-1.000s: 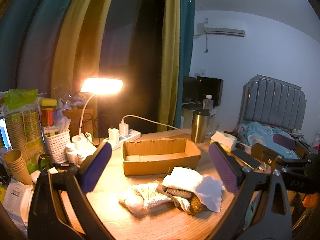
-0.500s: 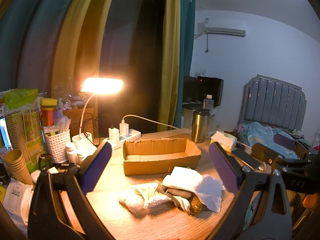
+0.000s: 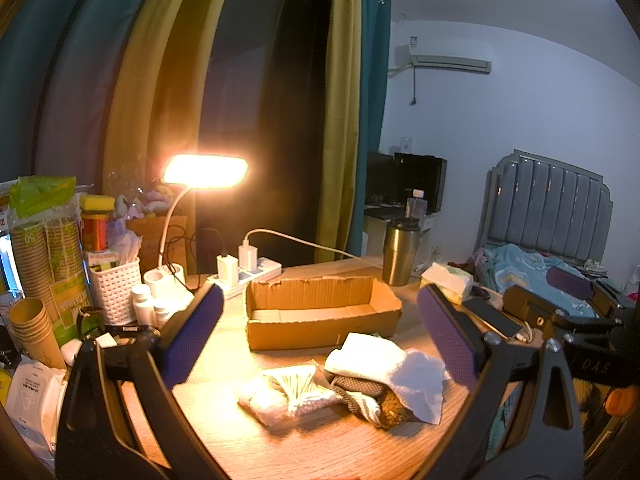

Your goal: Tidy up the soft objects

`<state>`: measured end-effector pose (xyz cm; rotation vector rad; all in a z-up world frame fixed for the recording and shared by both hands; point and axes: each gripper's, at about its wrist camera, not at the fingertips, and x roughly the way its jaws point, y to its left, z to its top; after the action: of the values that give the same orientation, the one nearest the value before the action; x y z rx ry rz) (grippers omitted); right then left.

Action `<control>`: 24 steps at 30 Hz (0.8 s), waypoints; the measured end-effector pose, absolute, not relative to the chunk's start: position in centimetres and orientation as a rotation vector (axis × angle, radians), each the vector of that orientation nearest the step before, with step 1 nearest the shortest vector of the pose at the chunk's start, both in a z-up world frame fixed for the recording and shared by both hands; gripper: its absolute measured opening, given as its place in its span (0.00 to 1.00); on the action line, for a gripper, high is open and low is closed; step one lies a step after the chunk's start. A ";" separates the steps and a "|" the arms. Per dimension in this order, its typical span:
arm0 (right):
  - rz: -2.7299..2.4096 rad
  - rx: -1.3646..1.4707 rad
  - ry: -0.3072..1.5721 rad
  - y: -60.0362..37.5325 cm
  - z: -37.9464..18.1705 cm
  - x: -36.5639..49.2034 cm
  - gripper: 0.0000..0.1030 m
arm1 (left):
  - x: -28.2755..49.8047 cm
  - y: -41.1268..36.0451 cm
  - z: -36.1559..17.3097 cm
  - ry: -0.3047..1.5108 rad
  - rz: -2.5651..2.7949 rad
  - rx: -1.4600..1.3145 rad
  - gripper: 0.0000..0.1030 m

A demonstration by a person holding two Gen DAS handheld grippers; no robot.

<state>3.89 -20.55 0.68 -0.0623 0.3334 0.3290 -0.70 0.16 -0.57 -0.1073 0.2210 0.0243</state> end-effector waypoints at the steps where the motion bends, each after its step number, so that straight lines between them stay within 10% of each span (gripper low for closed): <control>1: 0.329 -0.062 0.334 -20.5 0.7 3.9 0.95 | -0.7 0.2 -0.6 0.221 0.025 -0.106 0.96; 24: 0.352 -0.099 0.438 -19.0 -2.7 9.1 0.95 | 4.1 3.3 -4.7 0.366 0.074 -0.116 0.96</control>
<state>9.15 -19.02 -2.67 -0.0988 0.4378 0.3522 4.12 3.28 -4.72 -0.1157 0.3658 0.0739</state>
